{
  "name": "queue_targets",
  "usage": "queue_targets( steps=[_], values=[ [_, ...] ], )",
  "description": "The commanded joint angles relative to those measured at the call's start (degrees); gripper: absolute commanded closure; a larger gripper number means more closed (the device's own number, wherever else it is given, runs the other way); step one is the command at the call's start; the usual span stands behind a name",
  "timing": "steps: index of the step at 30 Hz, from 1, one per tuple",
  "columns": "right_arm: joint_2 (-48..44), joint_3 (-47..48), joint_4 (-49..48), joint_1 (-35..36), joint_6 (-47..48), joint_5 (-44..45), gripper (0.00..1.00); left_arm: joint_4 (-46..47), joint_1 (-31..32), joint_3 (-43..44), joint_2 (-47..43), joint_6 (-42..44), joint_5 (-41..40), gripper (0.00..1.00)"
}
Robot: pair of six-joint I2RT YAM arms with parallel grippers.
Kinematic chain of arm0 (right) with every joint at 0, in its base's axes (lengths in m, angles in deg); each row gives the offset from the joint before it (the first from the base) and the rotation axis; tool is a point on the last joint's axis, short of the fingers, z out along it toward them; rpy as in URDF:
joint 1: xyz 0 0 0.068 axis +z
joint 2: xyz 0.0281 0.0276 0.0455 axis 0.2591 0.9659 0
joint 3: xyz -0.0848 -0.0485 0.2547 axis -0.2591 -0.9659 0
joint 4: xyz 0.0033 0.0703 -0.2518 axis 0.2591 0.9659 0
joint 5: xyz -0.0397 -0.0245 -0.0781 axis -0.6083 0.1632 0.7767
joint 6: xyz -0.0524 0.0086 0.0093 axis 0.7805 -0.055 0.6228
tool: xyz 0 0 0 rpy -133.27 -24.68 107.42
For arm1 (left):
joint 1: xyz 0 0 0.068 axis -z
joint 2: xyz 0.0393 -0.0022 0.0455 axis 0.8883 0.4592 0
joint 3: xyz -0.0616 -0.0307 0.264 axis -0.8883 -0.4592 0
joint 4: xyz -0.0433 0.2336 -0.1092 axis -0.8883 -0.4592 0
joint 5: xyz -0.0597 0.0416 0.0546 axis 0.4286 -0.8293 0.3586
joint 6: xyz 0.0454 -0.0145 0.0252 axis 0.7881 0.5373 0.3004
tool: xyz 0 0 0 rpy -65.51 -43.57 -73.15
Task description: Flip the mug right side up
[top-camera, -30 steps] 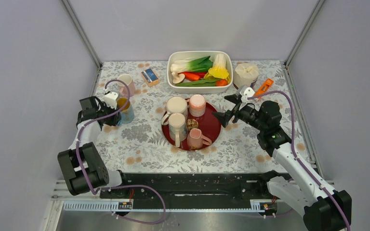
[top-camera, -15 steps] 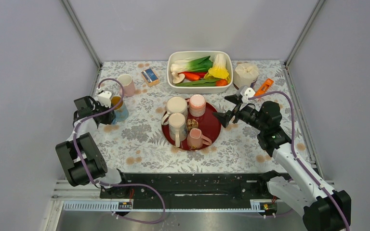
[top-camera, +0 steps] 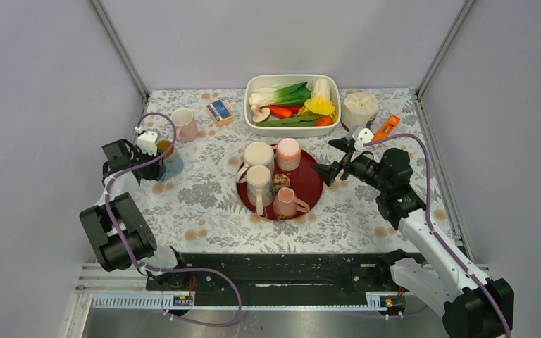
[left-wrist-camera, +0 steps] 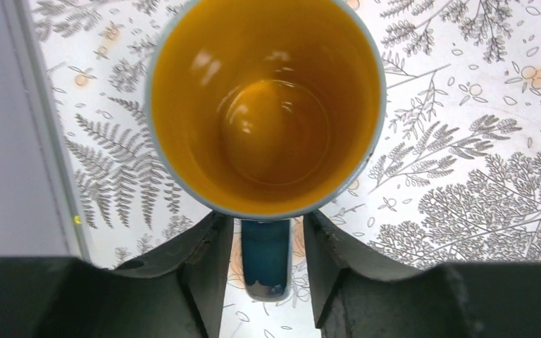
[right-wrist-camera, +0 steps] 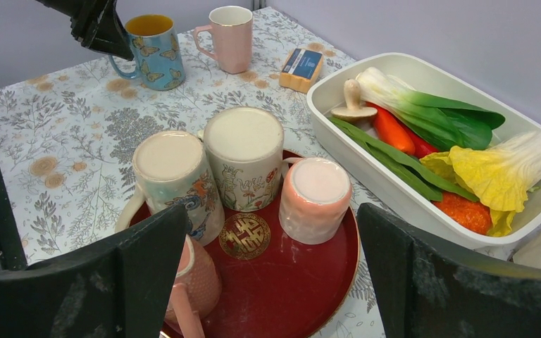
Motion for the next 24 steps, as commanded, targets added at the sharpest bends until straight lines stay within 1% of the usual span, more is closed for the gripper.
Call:
queue_targets(
  steps=[1, 3, 8, 11, 15, 16, 21, 24],
  values=[
    [-1.0, 0.0, -2.4, -0.6, -0.6, -1.5, 0.01, 3.2, -0.7, 3.9, -1.0, 1.2, 2.1, 0.50],
    [-0.9, 0.1, -2.6, -0.6, -0.6, -1.8, 0.01, 3.1, -0.8, 3.6, -1.5, 1.2, 2.6, 0.41],
    [-0.8, 0.0, -2.6, -0.6, -0.4, -2.2, 0.01, 2.7, -1.0, 3.0, -3.5, 1.4, 3.5, 0.25],
    [-0.6, 0.0, -2.0, -0.6, 0.1, -2.2, 0.01, 1.9, -1.1, 2.9, -5.3, 1.2, 4.0, 0.18],
    [0.3, 0.9, 0.1, -0.6, 1.2, -2.8, 0.01, 0.7, -1.2, 2.5, -8.3, 1.0, 4.7, 0.06],
    [0.5, 1.2, 0.6, -0.6, 1.4, -3.1, 0.01, 0.6, -1.2, 2.4, -9.2, 0.9, 4.8, 0.02],
    [1.4, 3.1, 5.2, -0.6, 3.7, -6.1, 0.01, -1.5, -1.3, 2.0, -13.9, 0.1, 6.5, 0.01],
    [3.3, 6.7, 12.4, -0.5, 8.4, -6.7, 0.00, -2.0, -1.3, 1.7, -17.3, -2.4, 7.5, 0.01]
  ],
)
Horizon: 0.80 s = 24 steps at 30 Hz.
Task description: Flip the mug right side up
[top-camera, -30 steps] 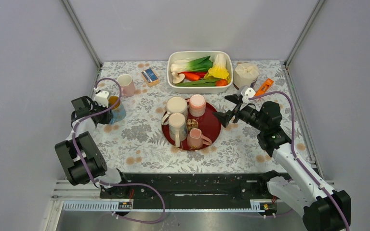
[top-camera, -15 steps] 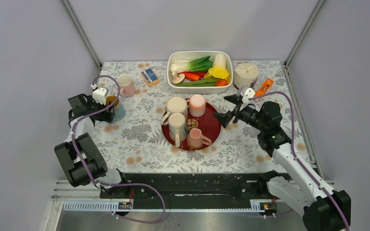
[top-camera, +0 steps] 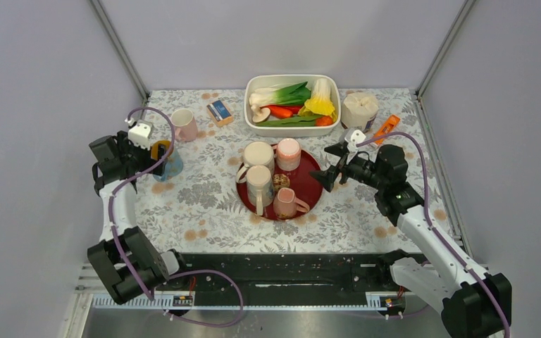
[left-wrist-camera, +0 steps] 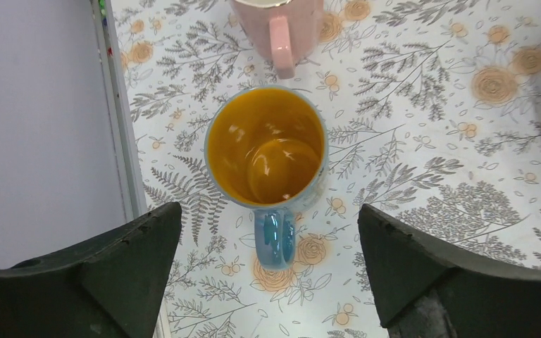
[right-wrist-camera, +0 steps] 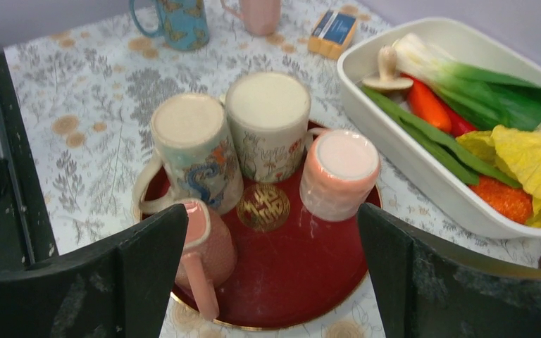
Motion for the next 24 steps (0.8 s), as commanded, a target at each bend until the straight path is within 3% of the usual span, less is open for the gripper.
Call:
queue_targets(
  steps=[1, 6, 11, 14, 24],
  values=[
    [2.8, 7.7, 10.5, -0.3, 7.4, -1.9, 0.01, -0.4, -0.4, 0.1, -5.9, -3.1, 4.5, 0.01],
    [11.2, 16.6, 29.8, 0.6, 17.3, -0.1, 0.03, -0.4, -0.4, -0.1, -14.6, -9.9, 12.9, 0.01],
    [16.3, 18.8, 35.4, 5.7, 25.1, 10.4, 0.07, 1.5, 0.3, 1.5, -19.5, -22.9, 20.9, 0.01],
    [18.5, 18.6, 36.3, 9.9, 27.1, 13.8, 0.07, 3.8, 2.7, 1.5, -20.8, -28.4, 20.7, 0.01],
    [26.1, 18.8, 36.3, 18.0, 26.2, 16.5, 0.10, 5.2, 11.6, -1.7, -21.8, -29.7, 12.7, 0.01]
  ],
)
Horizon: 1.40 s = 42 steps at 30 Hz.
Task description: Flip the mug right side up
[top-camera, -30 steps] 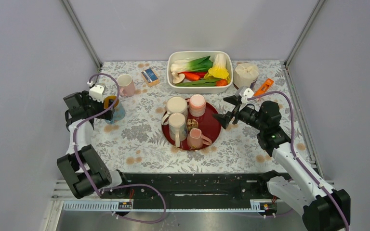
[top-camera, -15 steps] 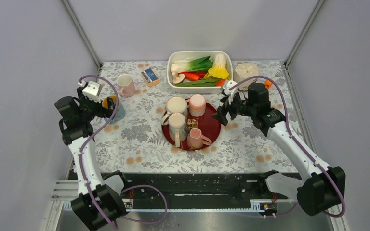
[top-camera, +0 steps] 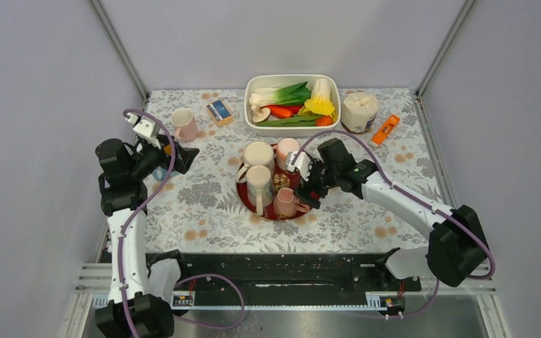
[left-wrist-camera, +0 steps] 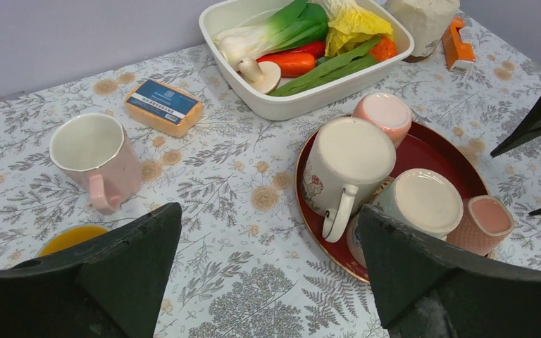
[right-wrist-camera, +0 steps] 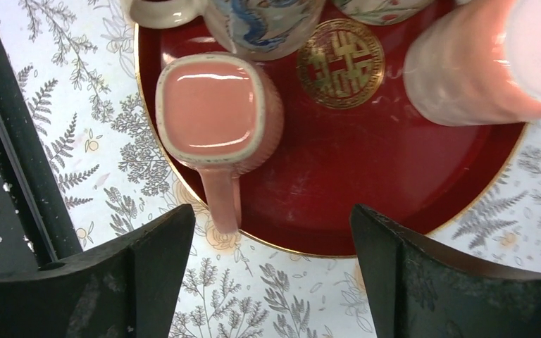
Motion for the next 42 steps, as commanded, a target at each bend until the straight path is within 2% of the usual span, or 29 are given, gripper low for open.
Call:
queue_targets(
  steps=[1, 10, 15, 23, 24, 27, 32, 33, 42],
  values=[
    [3.4, 2.2, 0.3, 2.8, 0.2, 3.0, 0.11, 4.7, 1.3, -1.8, -0.8, -3.6, -3.2, 0.01],
    [7.0, 1.1, -3.3, 5.1, -2.0, 5.6, 0.17, 4.0, 1.3, -3.4, -2.9, -1.1, -3.2, 0.01],
    [8.1, 1.2, -4.7, 5.2, -3.2, 5.9, 0.27, 3.9, 1.3, -4.5, -3.6, 0.0, -2.2, 0.01],
    [10.0, 1.7, -3.8, 6.2, -2.8, 6.9, 0.37, 4.0, 1.3, -4.7, -3.4, 0.1, -2.6, 0.01],
    [10.1, 1.6, -3.8, 6.2, -2.8, 7.0, 0.40, 3.9, 1.3, -4.8, -3.3, 0.0, -2.7, 0.01],
    [10.2, 1.8, -3.6, 6.3, -2.8, 7.0, 0.54, 3.9, 1.3, -4.8, -3.0, 0.2, -2.6, 0.01],
    [9.7, 2.7, -2.9, 6.6, -2.6, 7.8, 0.97, 3.9, 1.3, -4.9, -2.4, 0.0, -2.2, 0.01],
    [9.2, 3.0, -2.9, 6.7, -2.6, 8.1, 1.00, 3.9, 1.3, -4.9, -2.4, 0.0, -2.1, 0.01],
    [1.8, 4.7, -1.1, 6.6, -3.3, 7.4, 1.00, 4.0, 1.3, -4.6, -2.1, -0.4, -1.8, 0.01]
  ],
)
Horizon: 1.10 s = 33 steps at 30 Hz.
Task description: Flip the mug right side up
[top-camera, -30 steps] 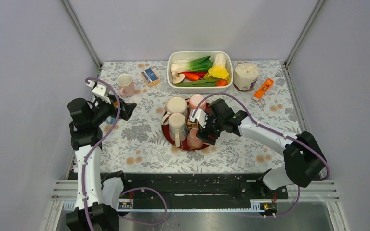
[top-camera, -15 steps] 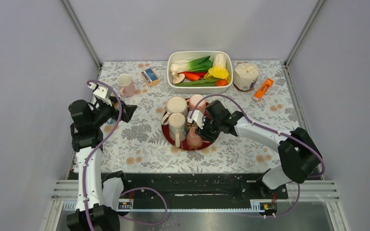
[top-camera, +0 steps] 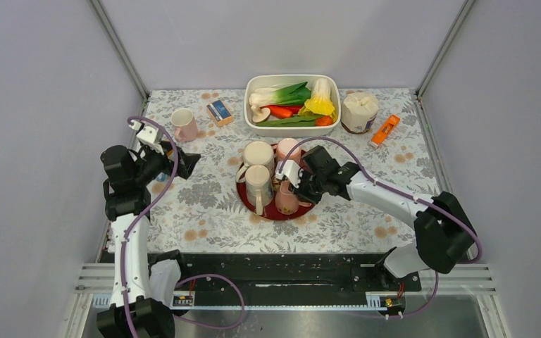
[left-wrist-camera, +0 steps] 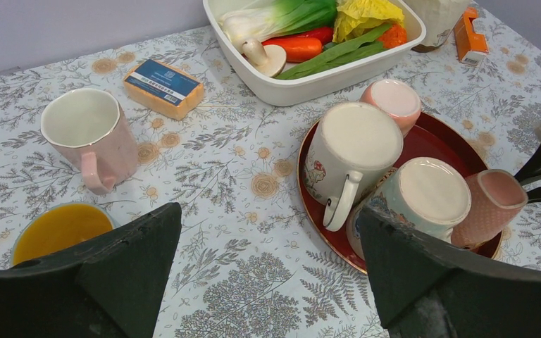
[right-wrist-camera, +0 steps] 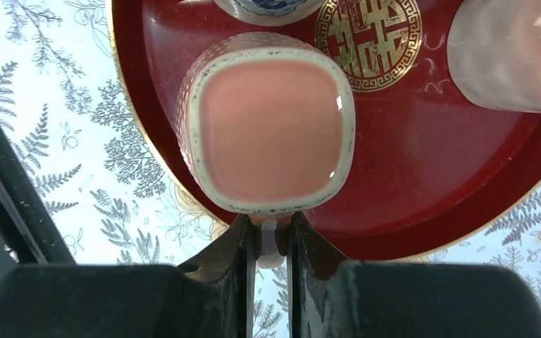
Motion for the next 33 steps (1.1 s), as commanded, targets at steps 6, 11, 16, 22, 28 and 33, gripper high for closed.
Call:
queue_targets(
  steps=[6, 11, 16, 22, 28, 33],
  values=[
    [-15.2, 5.9, 3.9, 0.6, 0.6, -1.5, 1.00, 2.7, 0.7, 1.4, 1.1, -0.9, 2.8, 0.01],
    [-22.8, 7.8, 4.2, 0.3, -0.3, -1.7, 1.00, 2.2, 4.4, 4.6, 2.4, -0.3, 3.2, 0.01],
    [-27.3, 11.6, 1.5, -2.7, -5.7, -5.1, 1.00, 1.4, 9.8, 10.6, 4.4, 0.2, 2.9, 0.01],
    [-30.9, 11.9, -13.3, -12.2, -22.7, -15.2, 1.00, 9.8, 16.9, 16.7, 8.9, -8.6, 4.8, 0.01],
    [-30.3, 10.7, -29.2, -18.7, -43.5, -18.4, 1.00, 31.0, 22.9, 17.8, 14.6, -26.2, 5.4, 0.01],
    [-27.5, 6.4, -52.2, -25.5, -67.8, -23.2, 1.00, 50.7, 27.1, 14.6, 20.8, -45.0, 3.7, 0.01]
  ],
)
